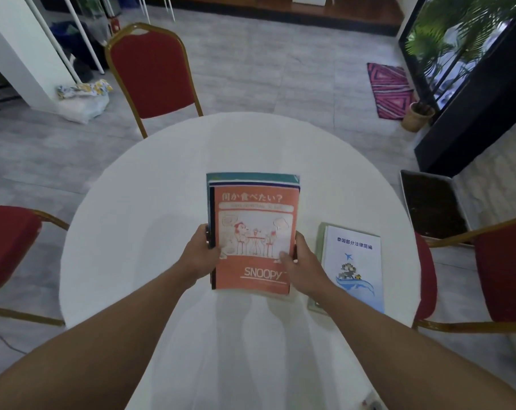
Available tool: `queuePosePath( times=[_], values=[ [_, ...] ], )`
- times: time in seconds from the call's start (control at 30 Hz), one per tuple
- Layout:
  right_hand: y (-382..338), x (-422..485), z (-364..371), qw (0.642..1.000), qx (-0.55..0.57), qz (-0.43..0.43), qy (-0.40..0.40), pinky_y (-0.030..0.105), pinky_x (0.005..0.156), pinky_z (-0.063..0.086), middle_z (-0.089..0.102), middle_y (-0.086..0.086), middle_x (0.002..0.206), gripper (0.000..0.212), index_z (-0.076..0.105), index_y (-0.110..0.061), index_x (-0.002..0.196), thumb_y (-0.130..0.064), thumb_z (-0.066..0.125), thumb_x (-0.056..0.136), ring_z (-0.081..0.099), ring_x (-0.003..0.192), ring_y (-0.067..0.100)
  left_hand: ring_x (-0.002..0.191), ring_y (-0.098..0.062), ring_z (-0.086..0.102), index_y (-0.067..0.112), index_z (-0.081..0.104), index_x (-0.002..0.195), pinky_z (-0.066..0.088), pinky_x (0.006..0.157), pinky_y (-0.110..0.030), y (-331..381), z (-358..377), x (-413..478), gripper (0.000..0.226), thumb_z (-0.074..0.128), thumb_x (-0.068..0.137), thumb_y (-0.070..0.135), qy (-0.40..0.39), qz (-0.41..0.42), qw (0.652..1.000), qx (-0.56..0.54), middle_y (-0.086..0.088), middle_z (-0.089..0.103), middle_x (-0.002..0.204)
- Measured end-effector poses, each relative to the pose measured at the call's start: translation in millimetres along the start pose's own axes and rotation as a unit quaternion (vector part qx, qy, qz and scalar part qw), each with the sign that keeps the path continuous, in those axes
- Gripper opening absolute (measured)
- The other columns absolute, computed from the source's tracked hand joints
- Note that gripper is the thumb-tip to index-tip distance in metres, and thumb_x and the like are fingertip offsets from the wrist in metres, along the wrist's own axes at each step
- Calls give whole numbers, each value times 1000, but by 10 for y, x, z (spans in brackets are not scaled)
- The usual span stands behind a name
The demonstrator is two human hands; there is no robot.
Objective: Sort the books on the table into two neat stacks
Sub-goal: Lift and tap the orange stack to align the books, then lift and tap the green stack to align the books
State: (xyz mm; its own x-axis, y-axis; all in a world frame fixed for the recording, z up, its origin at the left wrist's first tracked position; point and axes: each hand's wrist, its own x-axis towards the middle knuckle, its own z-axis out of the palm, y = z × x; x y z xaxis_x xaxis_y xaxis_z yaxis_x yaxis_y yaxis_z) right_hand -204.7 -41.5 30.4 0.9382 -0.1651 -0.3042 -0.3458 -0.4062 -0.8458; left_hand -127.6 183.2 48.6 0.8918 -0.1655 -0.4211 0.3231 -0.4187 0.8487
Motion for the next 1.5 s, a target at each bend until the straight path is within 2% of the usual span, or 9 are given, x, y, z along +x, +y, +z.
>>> queuePosePath(
  times=[0.2,0.3,0.57,0.7,0.87,0.97,1.17,1.3,1.5],
  values=[
    [-46,148,201,997,27,67,-38,47,99,51,62,2,130,34,45,-19,135,-21,38,102,63,113,21,101,-24,61,23,48,117,57,85,-45,-108,-12,123,20,52,99,15,17,-63,998,20,0,60,113],
    [75,137,360,992,24,104,-72,48,99,51,62,5,132,33,45,-15,134,-17,39,101,63,114,25,105,-28,62,10,50,123,59,79,-41,-299,-26,143,27,54,96,6,19,-98,993,64,-12,59,127],
    [372,87,671,988,-79,129,-25,31,81,58,61,12,123,28,58,-6,122,-17,50,98,66,99,23,120,-33,55,-1,47,131,52,100,-43,-697,22,223,36,49,96,6,-25,-130,954,267,-19,48,136],
    [442,93,695,978,-178,110,20,37,97,48,45,6,111,31,61,-15,121,-31,56,95,55,104,23,127,-30,41,5,43,133,38,105,-34,-695,49,273,40,50,95,15,-9,-118,905,409,-18,39,138],
    [442,112,660,965,-243,98,14,38,94,47,50,9,117,34,57,-15,116,-42,52,96,54,109,25,138,-30,28,1,13,151,38,109,-34,-687,205,248,78,60,91,17,-1,-51,904,424,-18,22,150],
    [461,101,500,974,-197,88,64,36,101,39,49,12,128,48,54,-7,132,-40,53,97,48,121,28,145,-34,20,1,7,154,32,114,-40,-506,373,231,81,58,92,13,1,52,892,448,-18,14,158],
    [645,-39,-154,958,-180,77,208,39,99,36,52,14,119,40,60,-5,127,-26,60,93,48,114,33,136,-32,35,3,38,143,37,109,-40,19,1057,206,48,48,99,18,-62,138,909,389,-16,36,146],
    [867,-141,-600,937,-189,113,271,42,103,35,50,12,126,44,57,-9,133,-26,59,92,44,119,32,134,-34,39,-1,43,139,34,109,-37,210,1561,211,48,47,100,28,-121,136,902,391,-20,39,142],
    [1203,-212,-997,920,-162,247,257,43,109,31,37,14,145,65,42,-7,138,-46,61,89,35,132,34,129,-40,43,-3,46,133,35,107,-38,297,2145,236,53,46,100,39,-186,61,901,388,-26,43,136]
  ],
)
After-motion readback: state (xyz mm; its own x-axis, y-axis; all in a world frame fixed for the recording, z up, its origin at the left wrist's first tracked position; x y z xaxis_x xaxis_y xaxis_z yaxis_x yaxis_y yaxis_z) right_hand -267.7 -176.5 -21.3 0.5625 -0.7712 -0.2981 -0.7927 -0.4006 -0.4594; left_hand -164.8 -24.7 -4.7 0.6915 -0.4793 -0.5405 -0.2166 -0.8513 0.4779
